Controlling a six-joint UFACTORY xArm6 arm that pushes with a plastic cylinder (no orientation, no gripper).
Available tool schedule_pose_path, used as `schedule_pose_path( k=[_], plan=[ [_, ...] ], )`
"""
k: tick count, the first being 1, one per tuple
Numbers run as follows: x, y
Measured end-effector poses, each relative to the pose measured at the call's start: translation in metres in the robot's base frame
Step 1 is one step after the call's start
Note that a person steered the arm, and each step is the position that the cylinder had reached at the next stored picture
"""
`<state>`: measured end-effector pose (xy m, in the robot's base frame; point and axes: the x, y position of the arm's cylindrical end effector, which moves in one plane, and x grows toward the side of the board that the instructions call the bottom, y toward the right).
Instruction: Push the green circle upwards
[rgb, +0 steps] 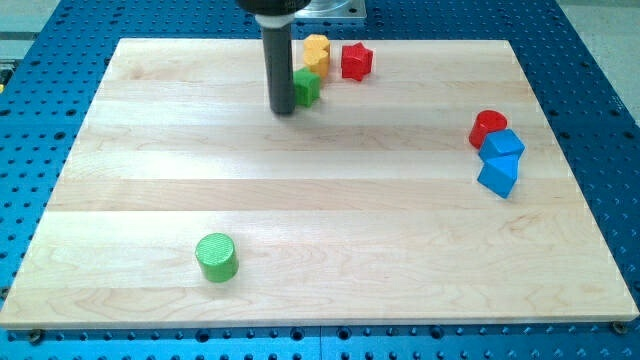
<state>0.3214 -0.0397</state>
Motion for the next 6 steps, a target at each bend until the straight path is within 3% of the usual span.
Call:
schedule_pose_path(
  k=[1,2,3,4,5,6],
  plan=[
    [-0.006,0.052],
    [0.029,0.062],
    [0.187,0.047],
    [0.279,-0.030],
    [0.269,-0.072],
    [0.200,-0.064]
  ],
)
